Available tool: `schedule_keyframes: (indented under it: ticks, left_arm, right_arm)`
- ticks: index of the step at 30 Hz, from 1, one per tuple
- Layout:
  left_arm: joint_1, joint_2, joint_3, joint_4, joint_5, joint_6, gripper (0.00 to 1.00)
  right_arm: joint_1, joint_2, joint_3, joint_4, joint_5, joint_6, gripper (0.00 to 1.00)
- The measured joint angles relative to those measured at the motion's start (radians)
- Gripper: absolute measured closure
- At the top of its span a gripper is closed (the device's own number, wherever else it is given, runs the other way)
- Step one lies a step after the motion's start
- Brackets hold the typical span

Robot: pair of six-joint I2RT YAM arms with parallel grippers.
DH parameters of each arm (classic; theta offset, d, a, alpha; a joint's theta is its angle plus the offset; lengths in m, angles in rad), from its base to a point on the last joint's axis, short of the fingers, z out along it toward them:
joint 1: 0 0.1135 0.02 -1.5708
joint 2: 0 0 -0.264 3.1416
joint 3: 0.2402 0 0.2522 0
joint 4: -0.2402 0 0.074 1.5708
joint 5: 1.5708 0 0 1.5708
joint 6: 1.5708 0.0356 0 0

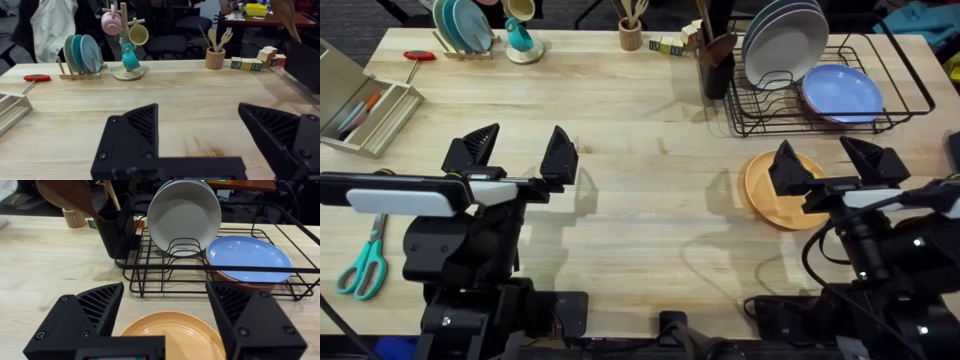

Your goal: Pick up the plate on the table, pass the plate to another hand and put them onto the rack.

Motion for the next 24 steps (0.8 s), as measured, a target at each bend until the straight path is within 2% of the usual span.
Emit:
schedule_keyframes:
  ticks: [24]
  left_arm:
    - [0.000,0.000,0.000,0.000,0.000,0.000,0.008]
  right_arm:
    - [0.000,0.000,0.005,-0.018,-0.003,0.010,0.007]
